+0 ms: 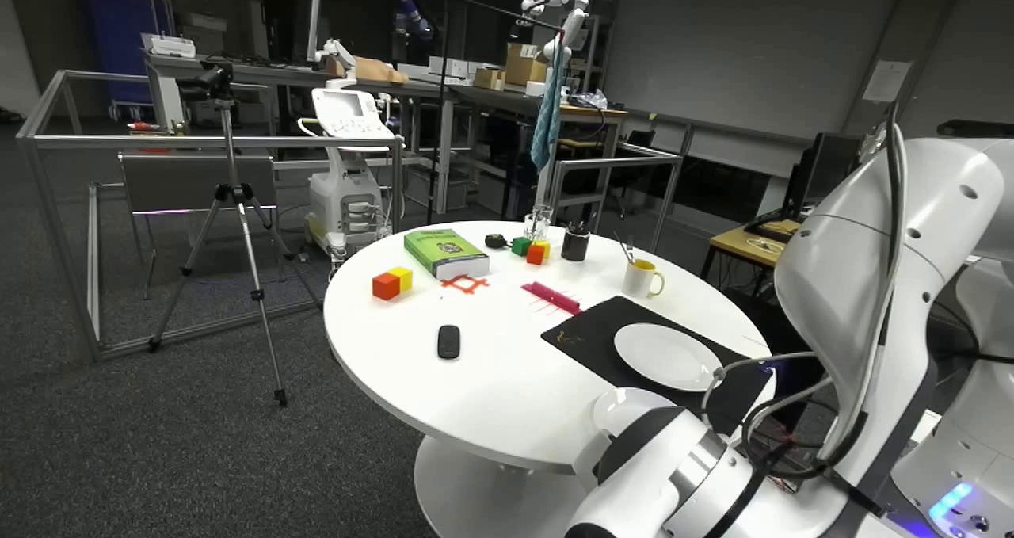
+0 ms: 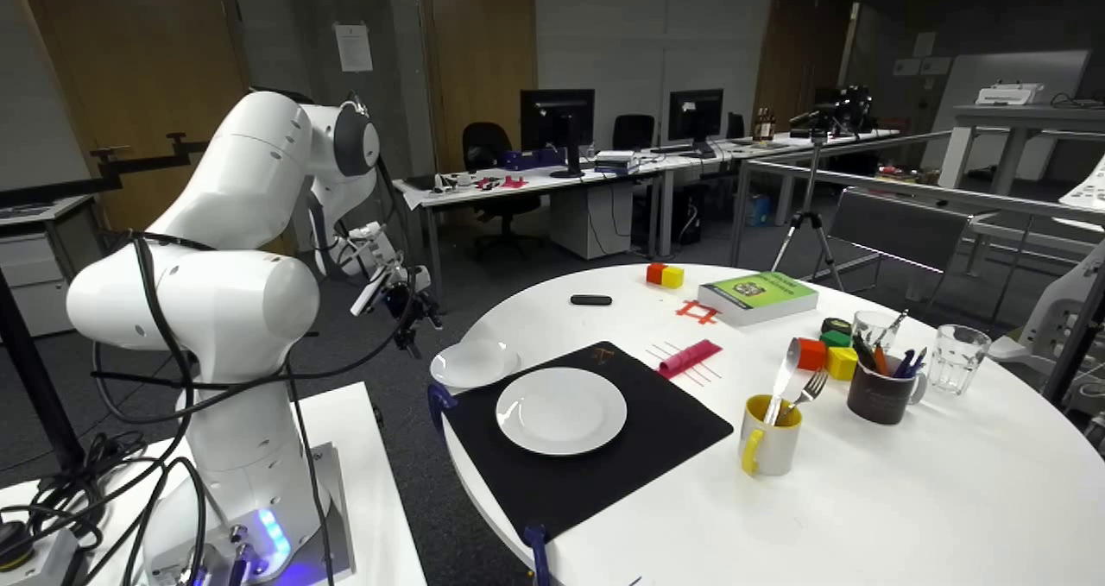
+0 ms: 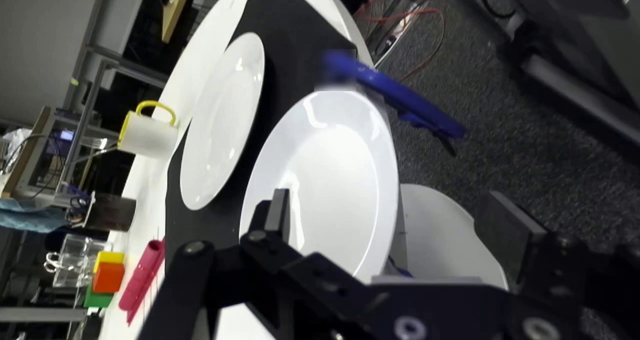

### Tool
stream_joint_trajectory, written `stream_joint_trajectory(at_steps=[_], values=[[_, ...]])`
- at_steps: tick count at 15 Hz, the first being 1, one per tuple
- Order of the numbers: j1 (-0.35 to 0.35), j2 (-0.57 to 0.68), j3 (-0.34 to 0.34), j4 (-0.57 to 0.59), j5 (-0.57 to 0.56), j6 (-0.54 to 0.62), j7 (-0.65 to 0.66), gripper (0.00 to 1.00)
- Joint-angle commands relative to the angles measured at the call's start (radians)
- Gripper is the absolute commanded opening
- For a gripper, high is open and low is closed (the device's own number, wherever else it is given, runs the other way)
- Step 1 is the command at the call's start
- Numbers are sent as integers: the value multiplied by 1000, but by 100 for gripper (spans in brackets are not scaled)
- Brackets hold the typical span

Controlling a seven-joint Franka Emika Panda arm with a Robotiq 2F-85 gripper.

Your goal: Pick up the smaller white plate and put it on the other white plate

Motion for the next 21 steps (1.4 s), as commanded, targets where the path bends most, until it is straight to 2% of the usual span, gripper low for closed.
stream_joint_trajectory(at_steps=[1,4,10,14,21], values=[[15,-5,-3,26,111,-137,8,100],[22,-4,-11,17,153,-194,1,100],[17,-32,-18,-87,111,-124,26,100],[26,-40,-27,-150,45,-79,59,100],[8,-56,-26,-229,-135,46,128,100]])
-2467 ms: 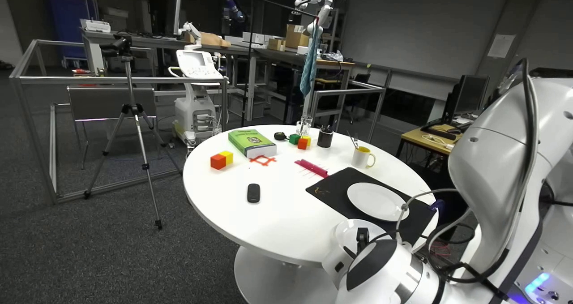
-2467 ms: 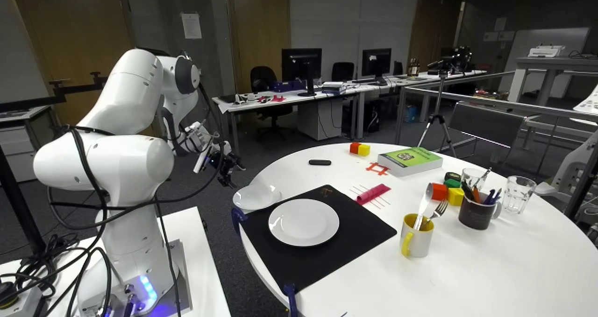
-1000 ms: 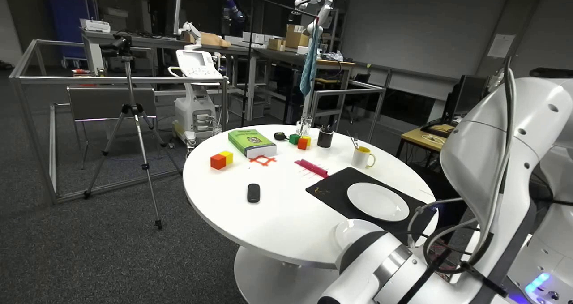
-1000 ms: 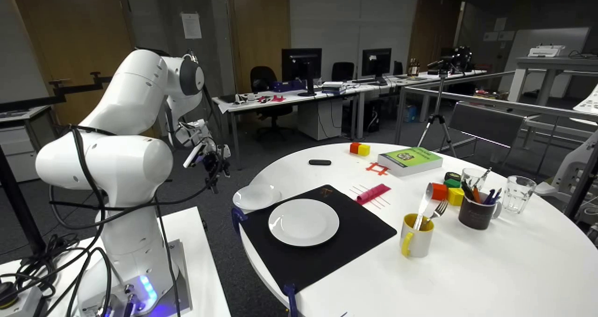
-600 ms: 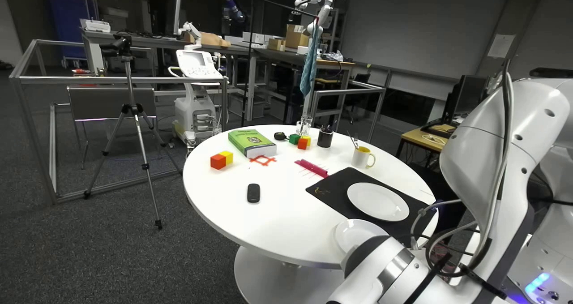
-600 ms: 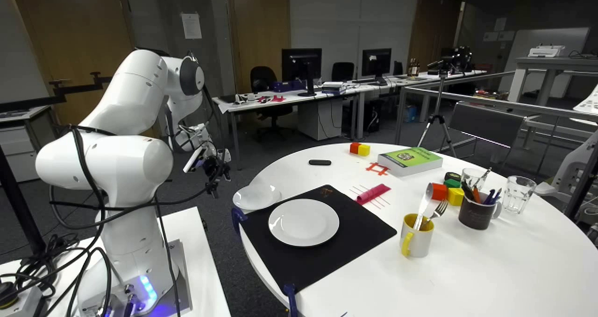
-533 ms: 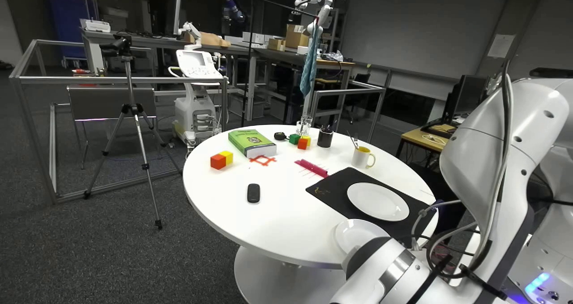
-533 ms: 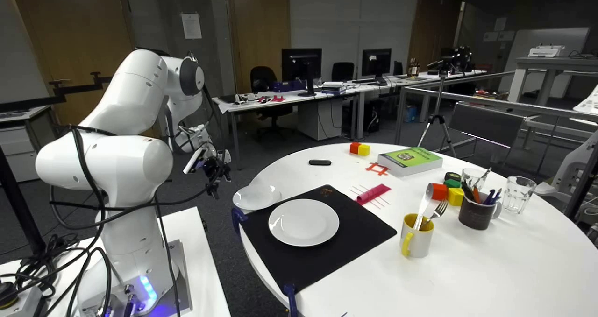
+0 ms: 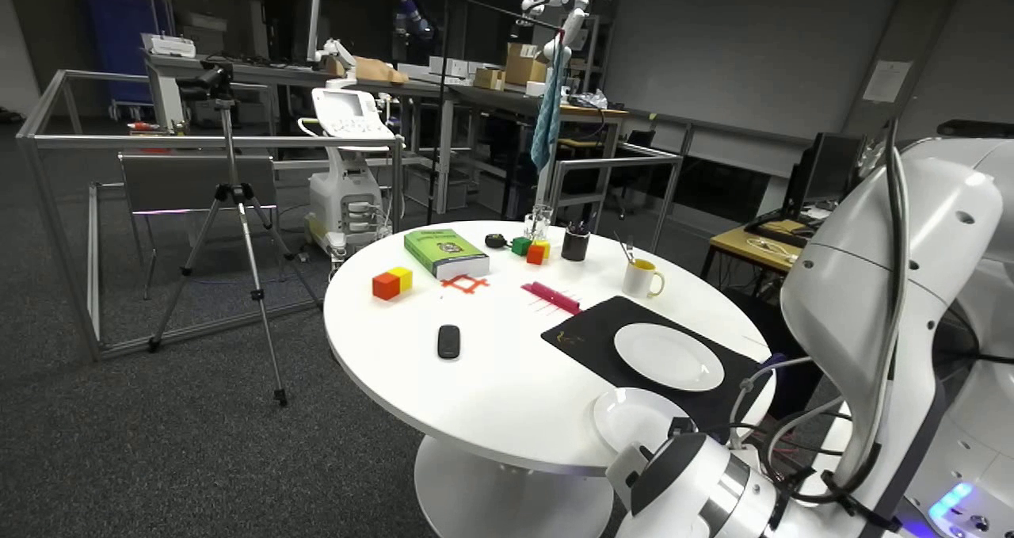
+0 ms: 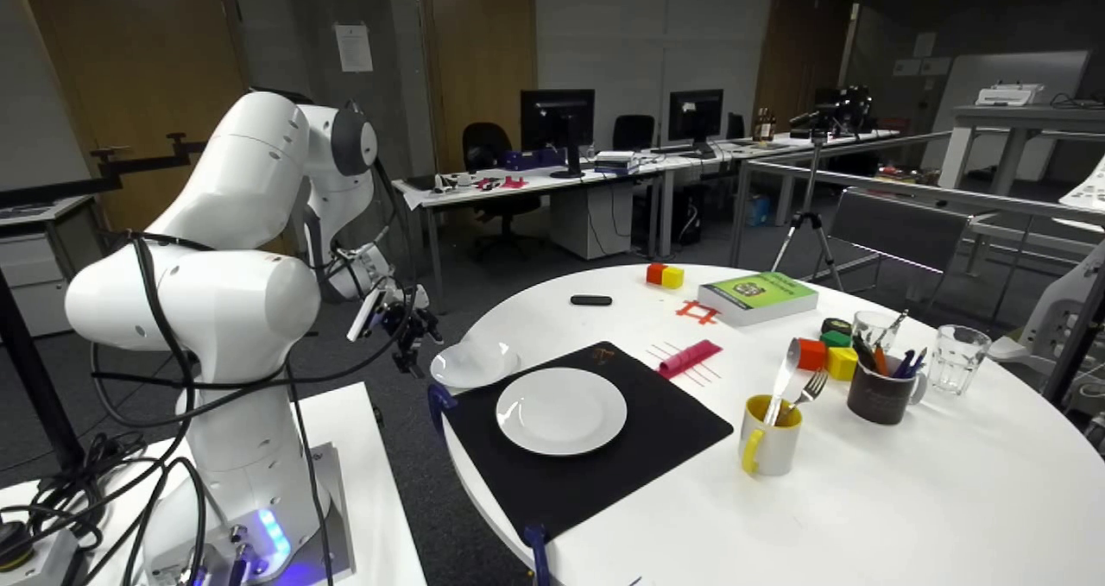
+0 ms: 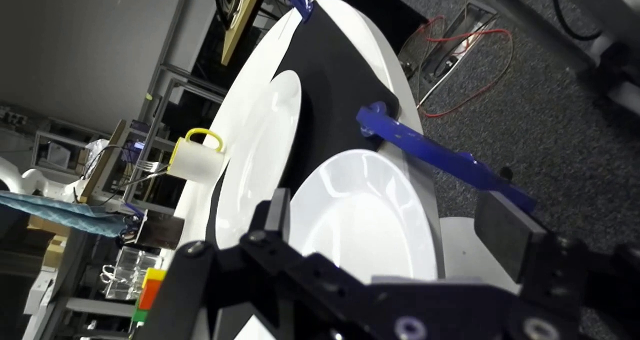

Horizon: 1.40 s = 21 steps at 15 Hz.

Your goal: Pick up the smaller white plate and put it on the other white plate

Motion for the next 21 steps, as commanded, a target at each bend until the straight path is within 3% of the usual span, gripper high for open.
stream_joint_trajectory(at_steps=[1,9,10,12,21], values=[[-16,-56,-2,-87,-95,84,49,100],[-66,-77,16,-131,-230,169,86,97],[-71,-81,21,-136,-233,176,83,73],[-82,-90,29,-145,-240,189,76,71],[-107,-148,60,-194,-225,266,55,4]])
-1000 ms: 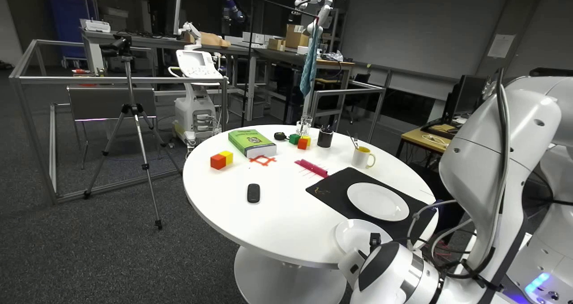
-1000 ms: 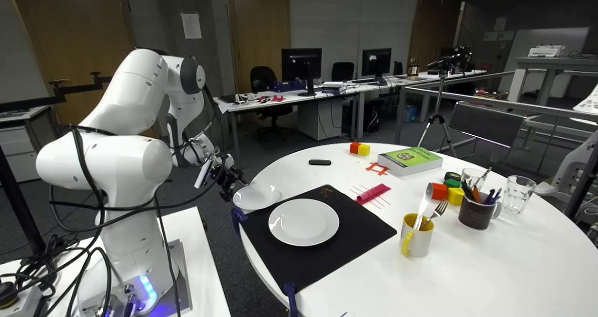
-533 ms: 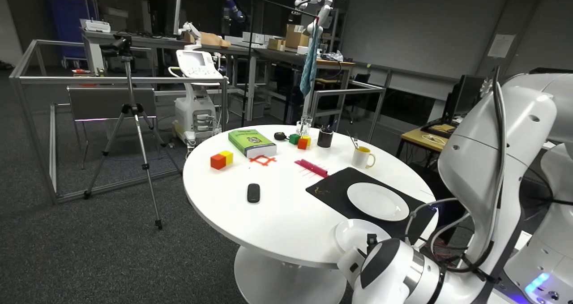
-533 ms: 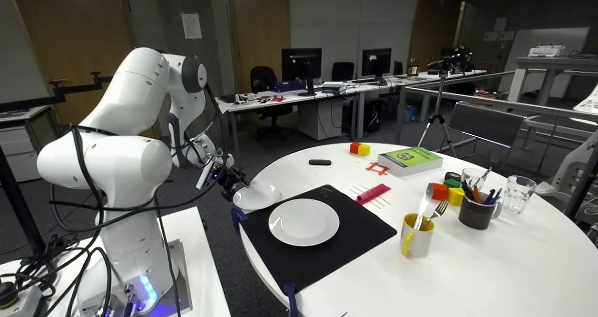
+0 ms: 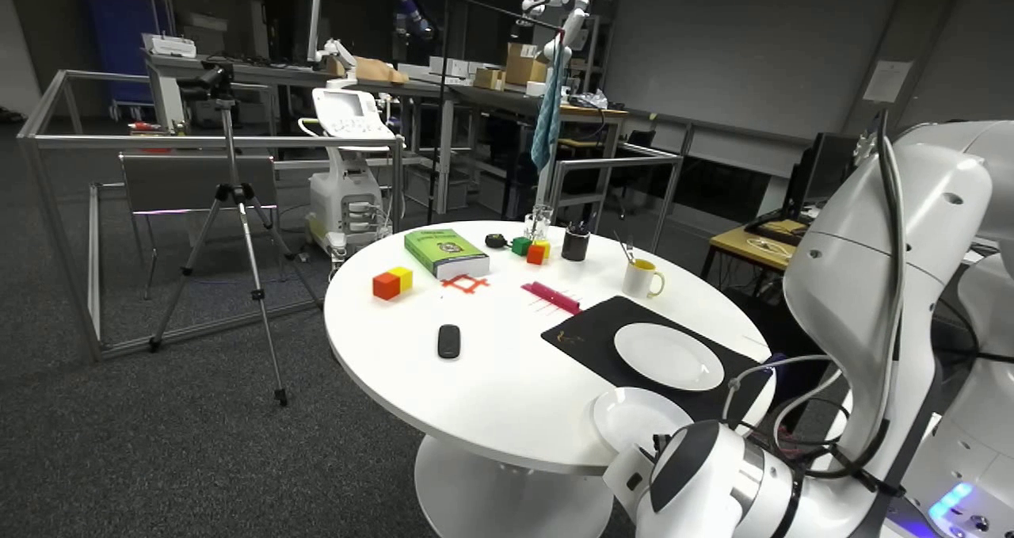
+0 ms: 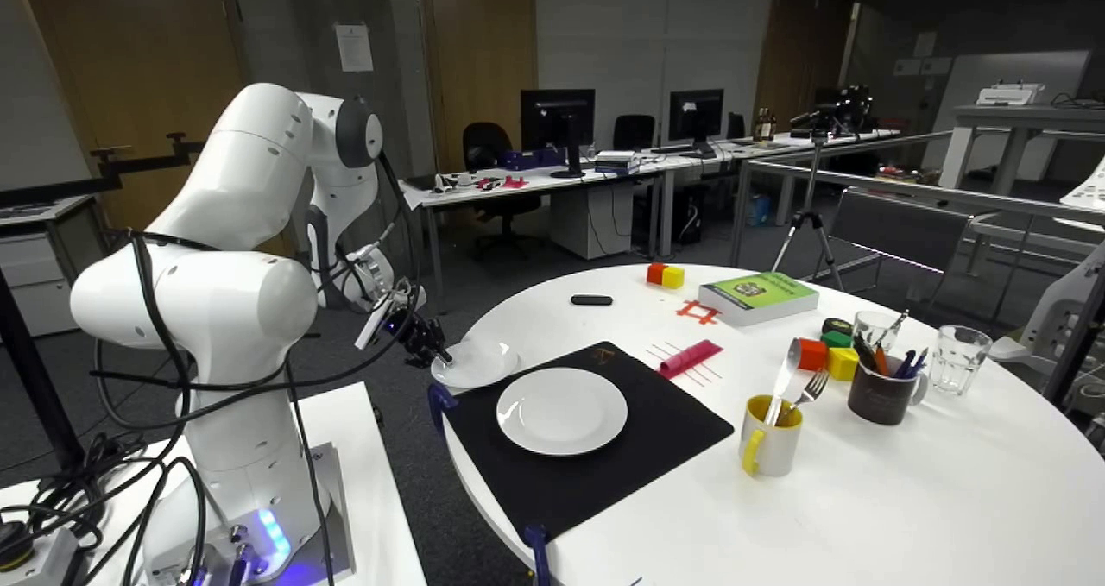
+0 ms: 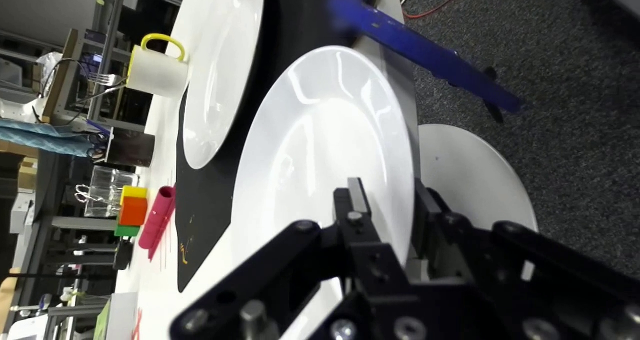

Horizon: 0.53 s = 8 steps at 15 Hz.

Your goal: Pick up the smaller white plate and put it on the other white plate

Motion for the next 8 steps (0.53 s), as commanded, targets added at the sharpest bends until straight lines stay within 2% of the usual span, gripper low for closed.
stream_joint_trajectory(at_steps=[1,8], values=[[-46,-107,12,-92,-23,47,1,1],[-111,-179,26,-121,-1,91,7,1]])
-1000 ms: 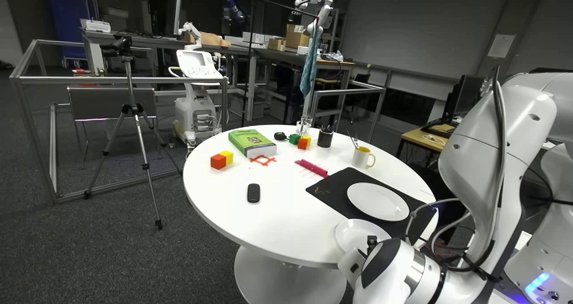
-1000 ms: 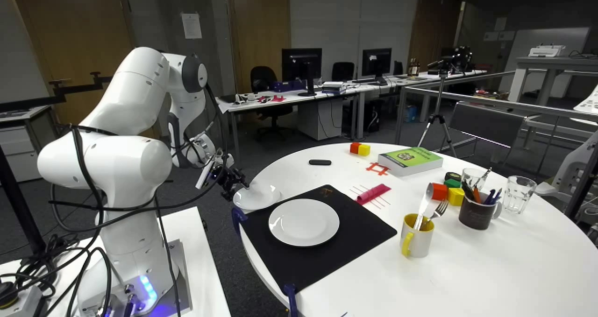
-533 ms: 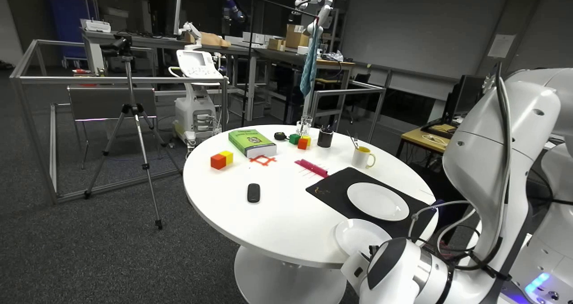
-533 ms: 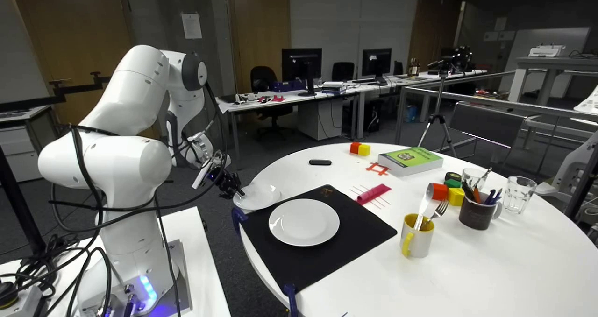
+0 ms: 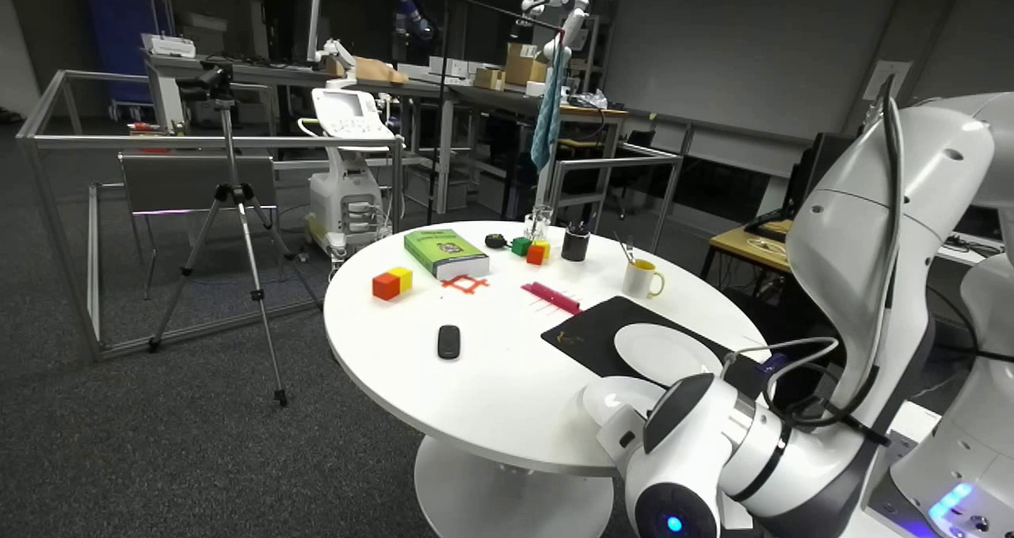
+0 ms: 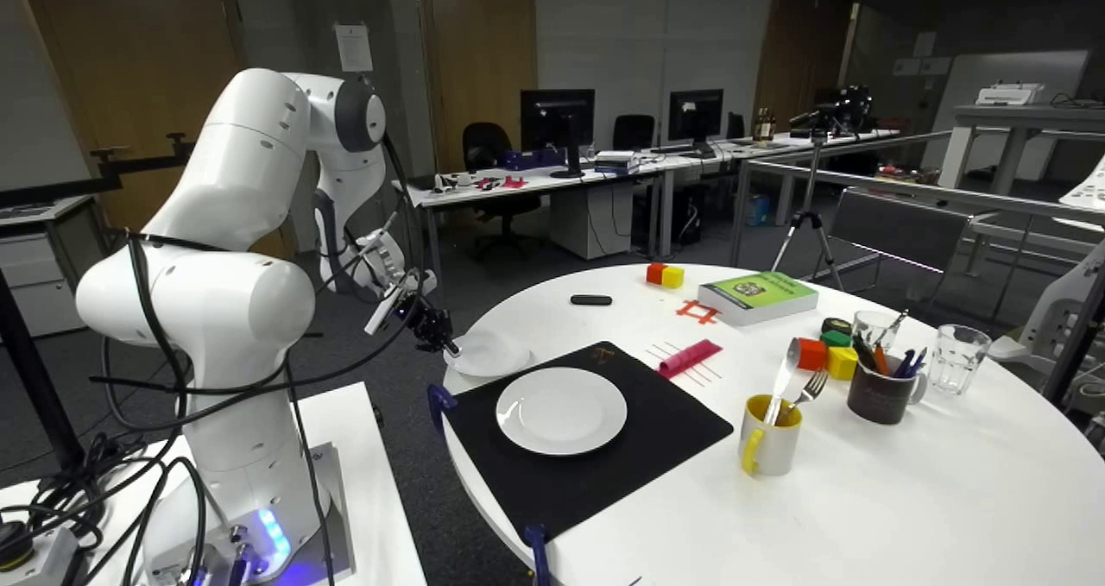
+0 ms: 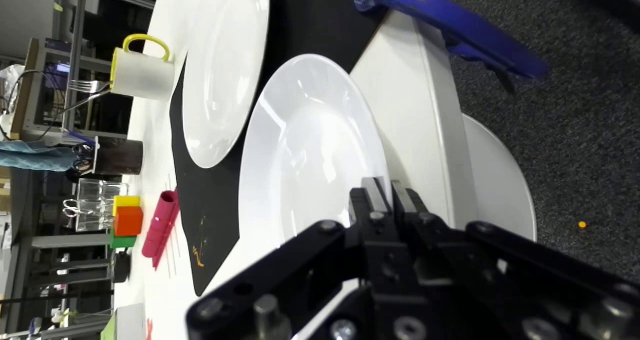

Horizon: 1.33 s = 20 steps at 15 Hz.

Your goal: Pick up the smaller white plate and put it on the other white plate

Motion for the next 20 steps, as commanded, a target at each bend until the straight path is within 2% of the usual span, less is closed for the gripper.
stream_joint_trajectory(at_steps=[1,12,15,20], values=[[-44,-91,18,-71,4,13,4,1],[-58,-218,47,-86,167,-217,-27,1],[-82,-241,40,-141,201,-197,-14,1],[-164,-268,41,-278,232,-120,-11,1]])
